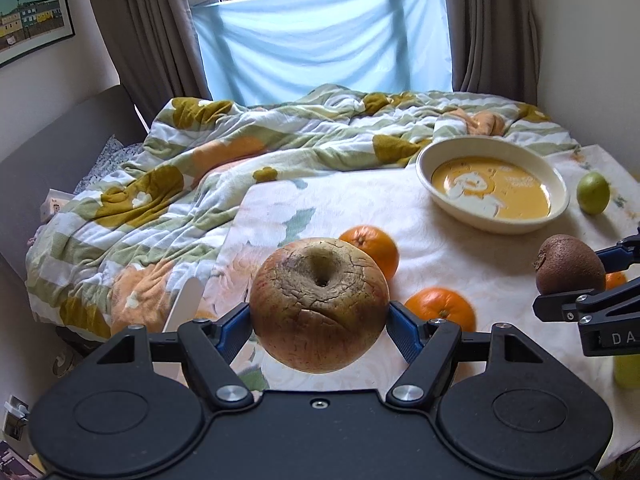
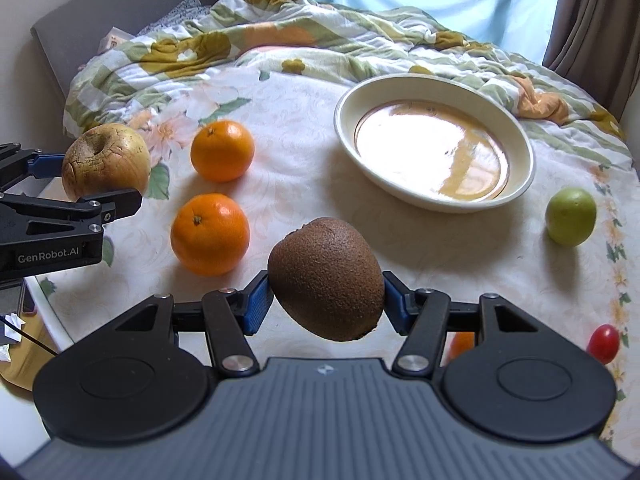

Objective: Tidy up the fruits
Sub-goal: 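Carry the apple and kiwi toward the white bowl with both tools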

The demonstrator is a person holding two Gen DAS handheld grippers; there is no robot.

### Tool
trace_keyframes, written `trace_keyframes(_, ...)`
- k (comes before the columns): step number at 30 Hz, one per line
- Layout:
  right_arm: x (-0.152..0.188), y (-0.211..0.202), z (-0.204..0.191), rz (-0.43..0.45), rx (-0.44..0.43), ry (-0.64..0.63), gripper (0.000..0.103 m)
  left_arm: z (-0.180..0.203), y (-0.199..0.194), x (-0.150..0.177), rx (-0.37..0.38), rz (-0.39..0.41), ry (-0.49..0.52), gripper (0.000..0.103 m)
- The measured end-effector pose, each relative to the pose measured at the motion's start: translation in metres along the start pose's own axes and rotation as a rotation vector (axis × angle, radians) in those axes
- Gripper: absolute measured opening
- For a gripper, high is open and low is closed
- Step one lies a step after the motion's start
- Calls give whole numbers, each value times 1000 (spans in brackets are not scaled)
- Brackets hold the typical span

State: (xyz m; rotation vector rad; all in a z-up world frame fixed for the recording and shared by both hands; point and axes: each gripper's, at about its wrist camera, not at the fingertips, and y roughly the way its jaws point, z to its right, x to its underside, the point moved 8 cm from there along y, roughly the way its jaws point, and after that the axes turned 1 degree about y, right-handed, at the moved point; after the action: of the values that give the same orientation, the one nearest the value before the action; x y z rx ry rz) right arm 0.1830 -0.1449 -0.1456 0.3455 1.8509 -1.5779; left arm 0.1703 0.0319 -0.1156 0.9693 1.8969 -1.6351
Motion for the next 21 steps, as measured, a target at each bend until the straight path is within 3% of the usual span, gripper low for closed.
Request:
trace_keyframes(11, -42, -53, 30, 54, -27, 7, 73, 24, -37, -76, 57, 95, -53, 76)
trace_keyframes(21, -103, -74, 86, 92, 10, 54, 73, 58, -8, -145, 178, 137, -7, 76)
